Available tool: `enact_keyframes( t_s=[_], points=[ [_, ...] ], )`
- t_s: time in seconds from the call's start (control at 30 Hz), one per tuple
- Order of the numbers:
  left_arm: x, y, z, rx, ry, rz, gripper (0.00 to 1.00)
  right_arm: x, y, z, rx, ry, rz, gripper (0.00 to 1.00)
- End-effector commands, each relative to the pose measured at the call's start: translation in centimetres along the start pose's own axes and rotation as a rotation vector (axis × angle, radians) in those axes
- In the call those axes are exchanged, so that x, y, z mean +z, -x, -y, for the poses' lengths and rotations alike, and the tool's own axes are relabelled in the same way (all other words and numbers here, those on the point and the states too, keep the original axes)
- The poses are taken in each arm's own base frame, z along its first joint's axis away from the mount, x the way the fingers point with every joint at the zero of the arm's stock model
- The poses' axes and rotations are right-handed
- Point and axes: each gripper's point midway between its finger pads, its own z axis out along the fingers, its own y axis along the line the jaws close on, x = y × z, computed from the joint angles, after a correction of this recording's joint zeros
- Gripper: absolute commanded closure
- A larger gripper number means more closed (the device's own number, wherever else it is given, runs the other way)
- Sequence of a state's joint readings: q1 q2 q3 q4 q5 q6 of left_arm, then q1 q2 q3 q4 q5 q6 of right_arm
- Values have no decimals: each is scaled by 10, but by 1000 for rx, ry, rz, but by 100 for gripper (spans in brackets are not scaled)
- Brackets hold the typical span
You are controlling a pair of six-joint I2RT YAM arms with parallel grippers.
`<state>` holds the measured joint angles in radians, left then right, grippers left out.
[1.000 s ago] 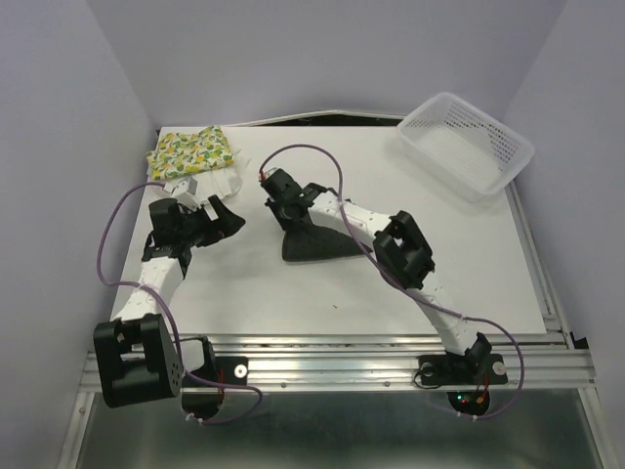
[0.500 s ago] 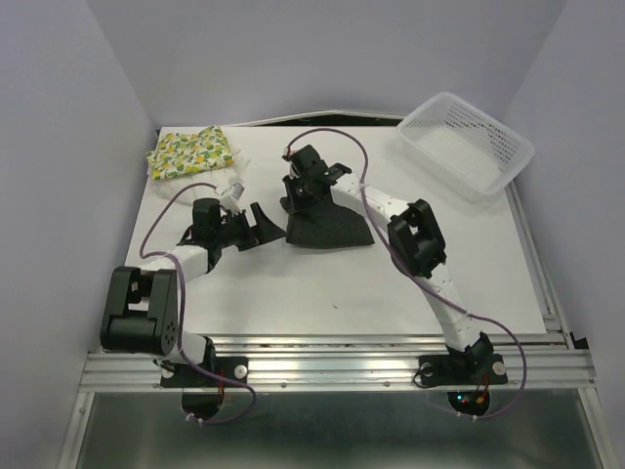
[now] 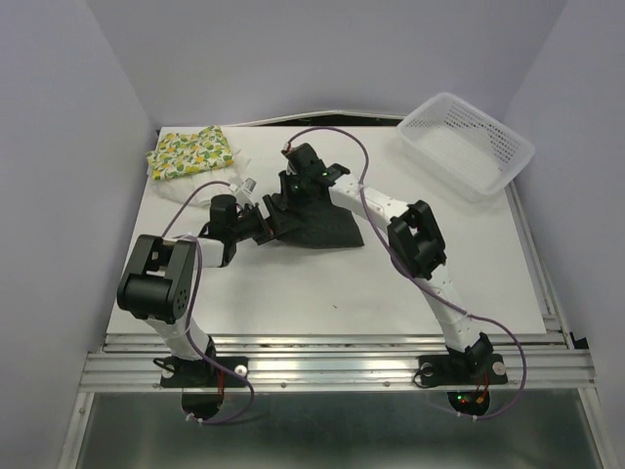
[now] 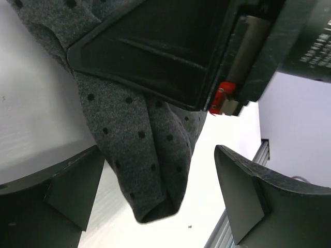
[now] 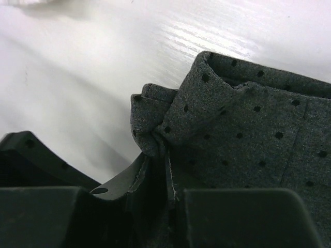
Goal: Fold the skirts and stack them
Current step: Neatly place the folded skirt to the corner
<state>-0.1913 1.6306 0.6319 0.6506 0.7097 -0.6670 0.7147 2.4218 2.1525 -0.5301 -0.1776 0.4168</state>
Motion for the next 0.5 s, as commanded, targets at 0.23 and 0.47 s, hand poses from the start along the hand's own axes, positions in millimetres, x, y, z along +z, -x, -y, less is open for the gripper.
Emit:
enact_keyframes(
  t_s=[0.23,0.47],
  points=[
    [31,24,0,-79,-29,110,7,-35,77,-30,163,18,258,99],
    [41,35,-5,-104,-15,157,21,-30,71,-16,264,-4,239,99]
  ],
)
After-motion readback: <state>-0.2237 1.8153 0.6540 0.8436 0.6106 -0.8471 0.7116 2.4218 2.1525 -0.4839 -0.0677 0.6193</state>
